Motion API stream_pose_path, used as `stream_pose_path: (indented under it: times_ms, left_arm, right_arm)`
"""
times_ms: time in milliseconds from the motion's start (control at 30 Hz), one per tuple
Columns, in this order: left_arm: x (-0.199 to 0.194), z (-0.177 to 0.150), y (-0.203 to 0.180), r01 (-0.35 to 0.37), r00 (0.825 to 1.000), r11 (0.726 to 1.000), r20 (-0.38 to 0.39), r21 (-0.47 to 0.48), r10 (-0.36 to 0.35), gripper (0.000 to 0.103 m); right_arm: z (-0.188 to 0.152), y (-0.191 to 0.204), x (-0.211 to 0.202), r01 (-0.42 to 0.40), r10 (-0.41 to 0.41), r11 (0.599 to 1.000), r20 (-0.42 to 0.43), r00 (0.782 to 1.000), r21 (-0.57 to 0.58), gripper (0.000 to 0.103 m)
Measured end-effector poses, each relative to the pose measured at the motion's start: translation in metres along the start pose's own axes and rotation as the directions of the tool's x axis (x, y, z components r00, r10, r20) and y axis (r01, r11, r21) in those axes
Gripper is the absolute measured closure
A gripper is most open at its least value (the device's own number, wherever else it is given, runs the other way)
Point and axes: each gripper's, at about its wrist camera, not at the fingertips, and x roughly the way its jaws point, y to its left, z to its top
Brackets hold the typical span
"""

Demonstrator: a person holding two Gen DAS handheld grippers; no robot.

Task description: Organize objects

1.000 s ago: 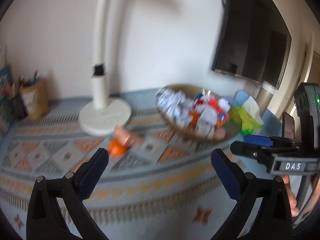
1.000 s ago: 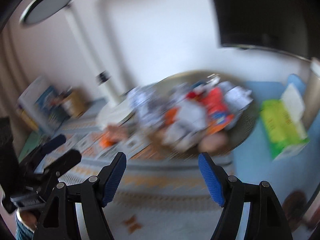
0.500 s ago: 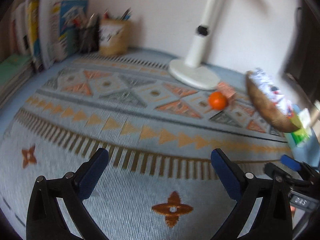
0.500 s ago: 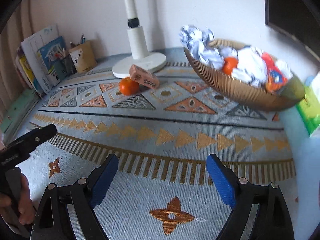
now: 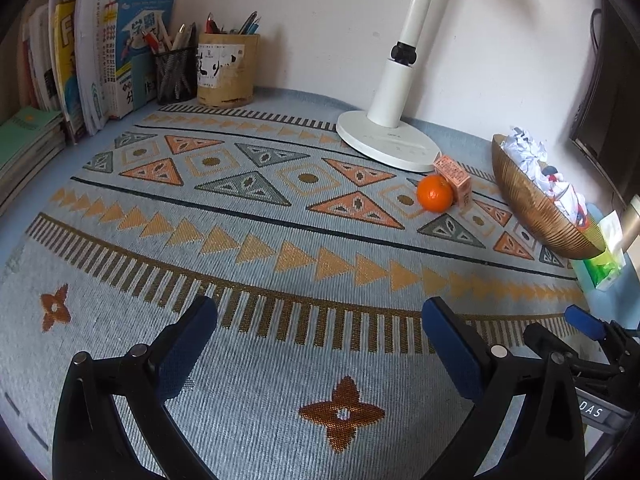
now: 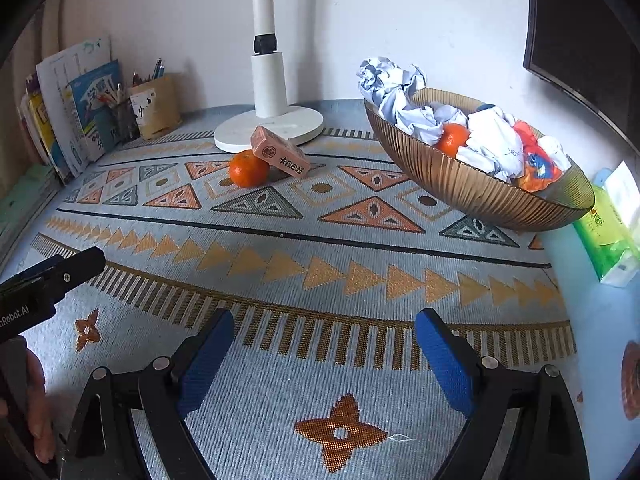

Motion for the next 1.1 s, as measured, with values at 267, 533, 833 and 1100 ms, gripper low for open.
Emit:
stream_pose_path:
  times_ms: [267,533,833,1100]
  left_arm:
    - [0.0026,0.0007,-0.0025,-0.005,1.000,1.000,-0.014,0.006,0.005,0.001]
    - [0.0039,0.0004,-0.0038,-0.008,1.000,1.000,-0.019,0.009,0.008,0.001]
    - [0.0047,0.0001,-0.0052,-0.006,1.000,1.000,-0.022,0.012,0.006,0.001]
    - [0.0053,-0.0003,-0.0062,-0.006,1.000,1.000,-0.023,0.013,0.006,0.001]
  right_arm:
    - [0.0000,0.0012,-0.0001,-0.001,0.001,1.000,0.002,1.000,-0.006,0.012]
    - [0.0000,0.0011,0.0004,-0.004,0.004,1.000,-0.001,1.000,-0.005,0.012]
    - [0.0002,0.0009,0.0003,-0.004,0.004,1.000,-0.001,1.000,-0.005,0.012]
    - [-0.0013,0.0017,0.0017,-0.006,0.006,1.000,-0.004,1.000,-0.006,0.012]
